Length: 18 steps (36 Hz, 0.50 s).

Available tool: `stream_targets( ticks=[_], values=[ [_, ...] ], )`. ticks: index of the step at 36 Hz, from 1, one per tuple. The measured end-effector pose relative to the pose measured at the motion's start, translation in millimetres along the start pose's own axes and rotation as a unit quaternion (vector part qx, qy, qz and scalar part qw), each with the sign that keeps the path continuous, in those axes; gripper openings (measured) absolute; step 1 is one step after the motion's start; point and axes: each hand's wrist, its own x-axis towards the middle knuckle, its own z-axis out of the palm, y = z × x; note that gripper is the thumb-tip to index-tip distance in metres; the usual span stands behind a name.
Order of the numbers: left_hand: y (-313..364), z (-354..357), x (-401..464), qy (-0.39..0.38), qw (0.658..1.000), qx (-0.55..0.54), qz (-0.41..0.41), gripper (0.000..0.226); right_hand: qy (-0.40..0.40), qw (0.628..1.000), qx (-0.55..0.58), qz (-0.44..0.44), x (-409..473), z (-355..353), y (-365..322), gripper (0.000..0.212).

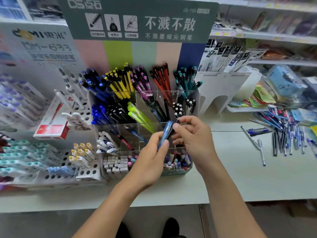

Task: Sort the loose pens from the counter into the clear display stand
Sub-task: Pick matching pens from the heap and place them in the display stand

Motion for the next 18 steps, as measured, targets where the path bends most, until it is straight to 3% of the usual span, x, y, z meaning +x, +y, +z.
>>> stream_targets(
  ticks=[4, 8, 11, 13, 18],
  values=[
    [-4, -18, 1, 0.078, 0.974, -0.189, -0.095, 0.030, 0.097, 0.986, 0.038, -0.131, 6, -4, -33, 0.014],
    [-7, -34, -1, 0.093, 0.956, -0.252, -0.120, 0.025, 0.149, 0.951, -0.016, -0.269, 19, -5, -57, 0.016],
    [-5, -40, -4, 0.084, 0.946, -0.293, -0.107, 0.020, 0.140, 0.939, -0.079, -0.305, 23, 7, -64, 0.016],
    [-5, -45, -6, 0.096, 0.941, -0.311, -0.094, 0.017, 0.121, 0.938, -0.064, -0.320, 18, 21, -67, 0.017],
    [-4, -58, -9, 0.248, 0.912, -0.321, -0.063, 0.010, 0.050, 0.924, -0.119, -0.361, -3, 65, -57, 0.019]
  ],
)
